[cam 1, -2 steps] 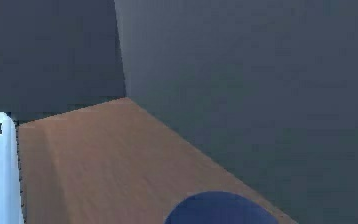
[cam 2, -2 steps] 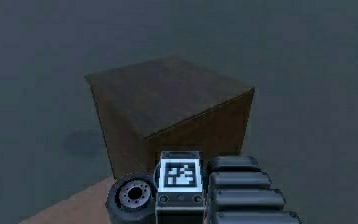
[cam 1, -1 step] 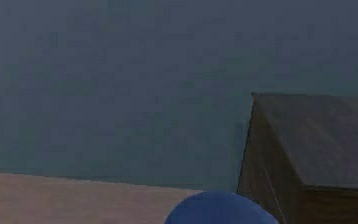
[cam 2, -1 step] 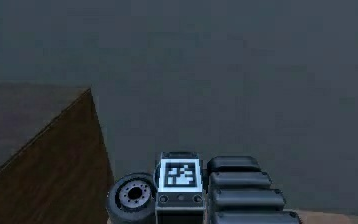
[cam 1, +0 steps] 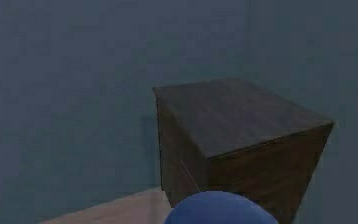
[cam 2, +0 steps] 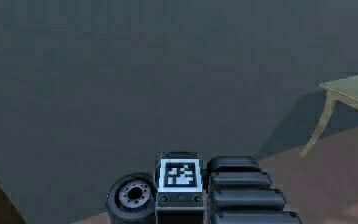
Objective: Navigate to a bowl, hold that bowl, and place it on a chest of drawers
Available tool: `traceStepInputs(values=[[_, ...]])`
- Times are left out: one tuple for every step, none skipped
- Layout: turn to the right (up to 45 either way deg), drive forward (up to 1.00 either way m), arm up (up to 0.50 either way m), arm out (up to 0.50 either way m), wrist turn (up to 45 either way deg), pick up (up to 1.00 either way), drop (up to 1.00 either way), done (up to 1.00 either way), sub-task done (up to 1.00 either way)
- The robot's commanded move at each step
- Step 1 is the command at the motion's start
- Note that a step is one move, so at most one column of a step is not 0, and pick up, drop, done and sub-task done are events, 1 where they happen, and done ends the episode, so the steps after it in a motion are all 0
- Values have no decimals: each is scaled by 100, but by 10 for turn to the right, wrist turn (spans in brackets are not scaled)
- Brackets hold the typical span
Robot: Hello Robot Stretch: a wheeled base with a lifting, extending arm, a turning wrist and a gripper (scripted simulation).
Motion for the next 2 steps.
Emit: traceStepInputs(values=[[0,25,0,0,0,0,0,0,0],[-450,0,0,0,0,0,0,0,0]])
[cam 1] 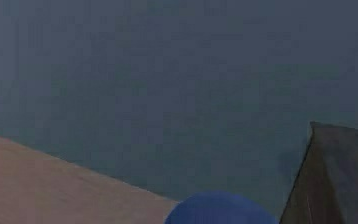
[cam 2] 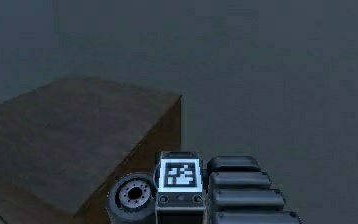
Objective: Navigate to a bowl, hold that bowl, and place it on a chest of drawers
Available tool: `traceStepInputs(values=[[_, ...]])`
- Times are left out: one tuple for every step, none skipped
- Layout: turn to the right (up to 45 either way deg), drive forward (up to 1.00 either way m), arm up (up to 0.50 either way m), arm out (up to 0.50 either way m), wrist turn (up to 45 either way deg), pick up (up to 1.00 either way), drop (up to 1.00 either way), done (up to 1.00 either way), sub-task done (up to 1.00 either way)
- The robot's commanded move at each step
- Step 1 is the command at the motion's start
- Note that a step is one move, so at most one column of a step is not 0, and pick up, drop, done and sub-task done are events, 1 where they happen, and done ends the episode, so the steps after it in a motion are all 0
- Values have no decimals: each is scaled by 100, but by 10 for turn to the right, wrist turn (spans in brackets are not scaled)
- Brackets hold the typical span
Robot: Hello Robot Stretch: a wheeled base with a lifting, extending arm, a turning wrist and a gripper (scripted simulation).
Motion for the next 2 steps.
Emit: traceStepInputs(values=[[-390,0,0,0,0,0,0,0,0],[0,0,0,48,0,0,0,0,0]])
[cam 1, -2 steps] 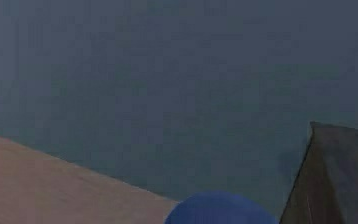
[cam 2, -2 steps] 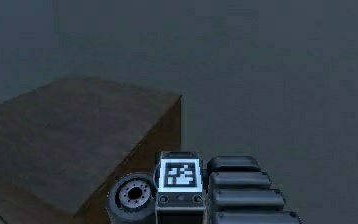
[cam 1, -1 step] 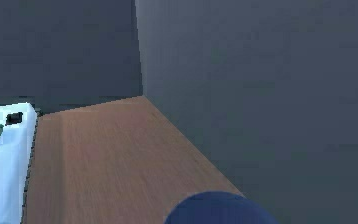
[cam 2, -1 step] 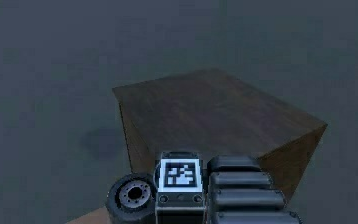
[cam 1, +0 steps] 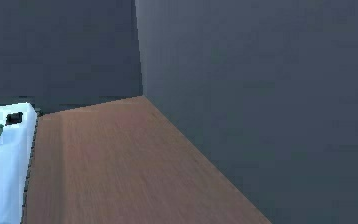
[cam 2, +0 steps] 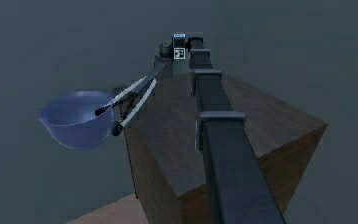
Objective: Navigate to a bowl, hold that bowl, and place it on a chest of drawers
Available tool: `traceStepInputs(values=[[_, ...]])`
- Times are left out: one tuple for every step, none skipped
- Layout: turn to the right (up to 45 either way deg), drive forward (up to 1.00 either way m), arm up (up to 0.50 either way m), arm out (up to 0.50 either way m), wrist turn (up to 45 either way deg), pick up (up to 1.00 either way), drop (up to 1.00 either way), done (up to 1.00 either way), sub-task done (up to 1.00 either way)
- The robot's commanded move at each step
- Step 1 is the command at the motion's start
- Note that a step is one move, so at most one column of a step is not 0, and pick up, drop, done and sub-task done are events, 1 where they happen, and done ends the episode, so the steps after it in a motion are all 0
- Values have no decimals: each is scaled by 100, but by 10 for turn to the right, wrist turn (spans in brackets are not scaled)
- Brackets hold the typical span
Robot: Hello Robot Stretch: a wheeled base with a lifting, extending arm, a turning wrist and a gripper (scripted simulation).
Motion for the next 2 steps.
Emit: traceStepInputs(values=[[0,0,0,0,450,0,0,0,0],[0,0,0,0,450,0,0,0,0]])
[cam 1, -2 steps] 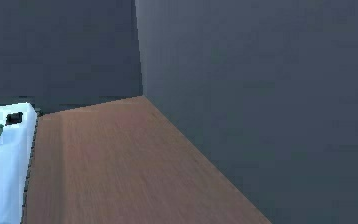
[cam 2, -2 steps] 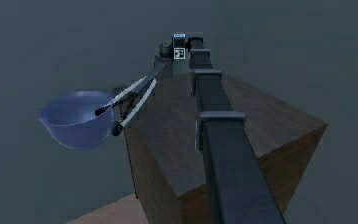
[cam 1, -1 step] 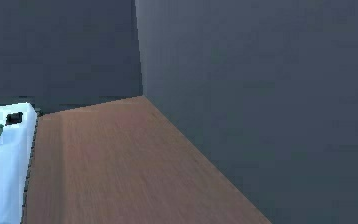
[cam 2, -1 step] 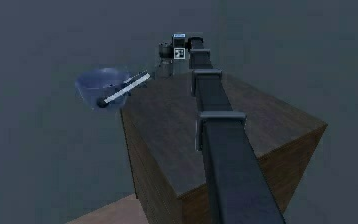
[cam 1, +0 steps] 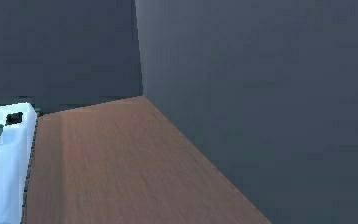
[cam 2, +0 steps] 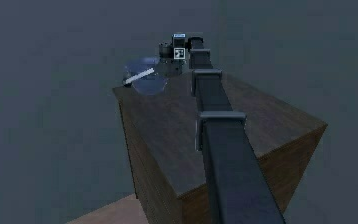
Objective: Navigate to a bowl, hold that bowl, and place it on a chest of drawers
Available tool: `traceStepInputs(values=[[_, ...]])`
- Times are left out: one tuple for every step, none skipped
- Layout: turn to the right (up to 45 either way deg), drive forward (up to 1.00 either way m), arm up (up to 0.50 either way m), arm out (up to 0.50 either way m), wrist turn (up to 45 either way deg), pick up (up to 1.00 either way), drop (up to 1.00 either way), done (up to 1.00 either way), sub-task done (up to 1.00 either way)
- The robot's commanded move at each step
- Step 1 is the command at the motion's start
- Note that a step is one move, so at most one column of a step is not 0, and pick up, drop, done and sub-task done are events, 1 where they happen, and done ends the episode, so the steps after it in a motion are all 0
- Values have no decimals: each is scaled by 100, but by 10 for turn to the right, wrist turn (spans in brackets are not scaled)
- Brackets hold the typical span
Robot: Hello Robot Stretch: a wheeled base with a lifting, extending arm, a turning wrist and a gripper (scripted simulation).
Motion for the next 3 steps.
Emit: traceStepInputs(values=[[0,0,0,0,450,0,0,0,0],[0,0,0,0,150,0,0,0,0],[0,0,-12,0,0,0,0,0,0]])
